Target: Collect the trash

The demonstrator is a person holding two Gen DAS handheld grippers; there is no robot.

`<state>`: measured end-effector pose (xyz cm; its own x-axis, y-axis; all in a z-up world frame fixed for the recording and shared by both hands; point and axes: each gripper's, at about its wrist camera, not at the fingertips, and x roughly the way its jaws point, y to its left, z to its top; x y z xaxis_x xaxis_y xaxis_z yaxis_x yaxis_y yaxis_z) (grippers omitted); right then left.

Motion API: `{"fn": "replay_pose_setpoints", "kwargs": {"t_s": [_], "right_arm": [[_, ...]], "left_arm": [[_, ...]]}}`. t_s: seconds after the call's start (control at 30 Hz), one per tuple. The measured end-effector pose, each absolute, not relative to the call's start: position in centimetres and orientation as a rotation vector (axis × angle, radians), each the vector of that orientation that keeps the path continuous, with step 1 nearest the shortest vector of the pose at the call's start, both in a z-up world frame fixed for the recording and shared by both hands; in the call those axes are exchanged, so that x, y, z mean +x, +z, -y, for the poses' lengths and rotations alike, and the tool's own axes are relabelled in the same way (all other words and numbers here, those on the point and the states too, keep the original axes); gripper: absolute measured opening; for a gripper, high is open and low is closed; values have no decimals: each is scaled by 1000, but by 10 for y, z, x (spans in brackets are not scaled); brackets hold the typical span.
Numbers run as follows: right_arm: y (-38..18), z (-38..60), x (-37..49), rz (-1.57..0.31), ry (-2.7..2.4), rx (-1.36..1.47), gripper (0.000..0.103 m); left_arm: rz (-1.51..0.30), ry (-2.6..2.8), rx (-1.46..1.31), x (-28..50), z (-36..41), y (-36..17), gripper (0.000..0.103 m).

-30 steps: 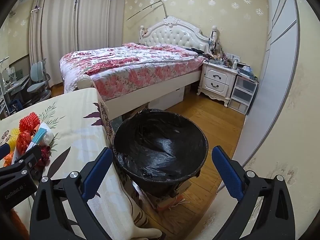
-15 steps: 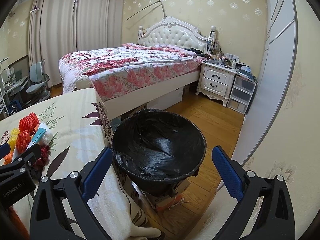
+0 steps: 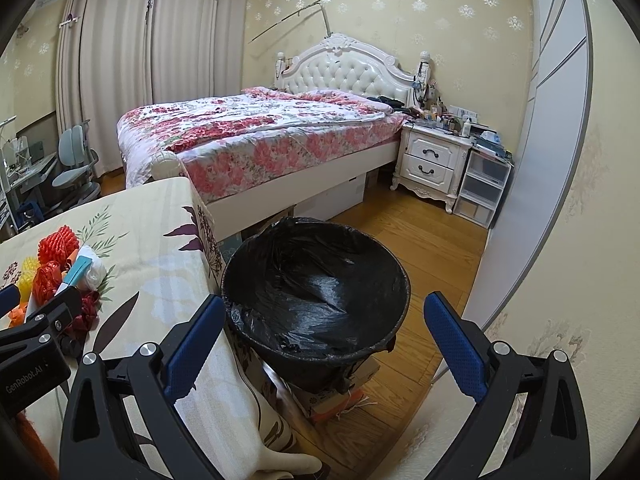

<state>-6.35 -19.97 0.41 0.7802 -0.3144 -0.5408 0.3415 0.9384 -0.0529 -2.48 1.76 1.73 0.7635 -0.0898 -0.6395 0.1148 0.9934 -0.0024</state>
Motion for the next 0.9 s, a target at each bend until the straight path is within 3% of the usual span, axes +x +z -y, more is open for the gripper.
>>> {"fn": "replay_pose_setpoints", "kwargs": {"t_s": [0.9], "right_arm": [[5,206,-70,-578,-362,56,97]], "left_arm": [[-693,-123,49,-28,-10,18,99]]}}
